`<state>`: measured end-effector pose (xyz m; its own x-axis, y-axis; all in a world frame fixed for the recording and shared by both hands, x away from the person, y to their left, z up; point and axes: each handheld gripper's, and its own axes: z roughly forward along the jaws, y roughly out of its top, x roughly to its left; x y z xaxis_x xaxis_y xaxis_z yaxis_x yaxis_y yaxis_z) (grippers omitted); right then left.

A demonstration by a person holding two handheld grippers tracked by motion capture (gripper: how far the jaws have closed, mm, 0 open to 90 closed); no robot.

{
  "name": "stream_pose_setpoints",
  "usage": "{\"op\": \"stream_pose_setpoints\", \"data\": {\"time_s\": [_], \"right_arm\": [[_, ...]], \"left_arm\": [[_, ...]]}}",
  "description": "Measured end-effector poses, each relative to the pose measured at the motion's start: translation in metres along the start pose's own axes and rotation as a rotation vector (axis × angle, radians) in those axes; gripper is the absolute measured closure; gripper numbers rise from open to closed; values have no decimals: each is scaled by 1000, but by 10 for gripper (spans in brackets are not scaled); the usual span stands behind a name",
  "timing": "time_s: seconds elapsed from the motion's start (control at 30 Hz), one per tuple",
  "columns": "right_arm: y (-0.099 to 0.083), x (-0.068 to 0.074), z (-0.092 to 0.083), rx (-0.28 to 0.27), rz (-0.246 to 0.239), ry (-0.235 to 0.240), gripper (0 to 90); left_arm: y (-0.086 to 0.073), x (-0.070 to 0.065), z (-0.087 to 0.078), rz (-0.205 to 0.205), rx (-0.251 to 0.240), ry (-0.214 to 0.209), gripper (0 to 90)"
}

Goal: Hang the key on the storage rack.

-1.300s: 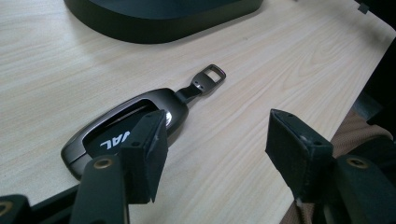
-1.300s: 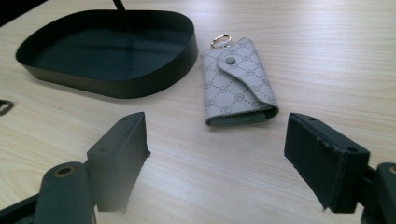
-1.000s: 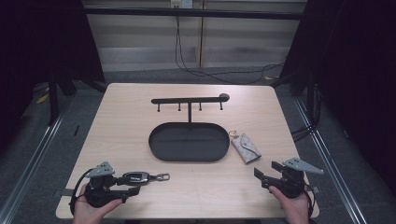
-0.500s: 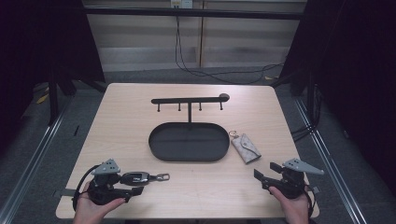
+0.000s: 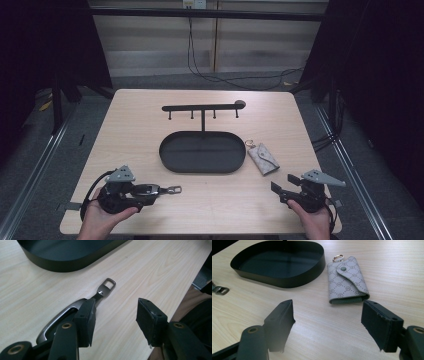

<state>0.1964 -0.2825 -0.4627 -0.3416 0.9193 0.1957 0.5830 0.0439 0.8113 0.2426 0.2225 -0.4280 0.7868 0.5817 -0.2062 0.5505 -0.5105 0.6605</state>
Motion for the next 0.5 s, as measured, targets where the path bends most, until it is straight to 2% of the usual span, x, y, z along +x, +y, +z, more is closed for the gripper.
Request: {"op": "stream_pose_setpoints", "data": {"time_s": [0.03,0.2,0.23,0.5], "right_arm": [[0,0,0,2,-4,2,258],[0,0,0,2,-4,1,262],[0,0,0,-4,-6,5,268],[1,0,-1,-4,-4,4,268]], "left_arm": [[4,1,1,17,15,-21,533],[9,3,4,29,26,-25,551],[13,3,5,38,50,-44,543],[24,4,13,61,92,-55,545]]}}
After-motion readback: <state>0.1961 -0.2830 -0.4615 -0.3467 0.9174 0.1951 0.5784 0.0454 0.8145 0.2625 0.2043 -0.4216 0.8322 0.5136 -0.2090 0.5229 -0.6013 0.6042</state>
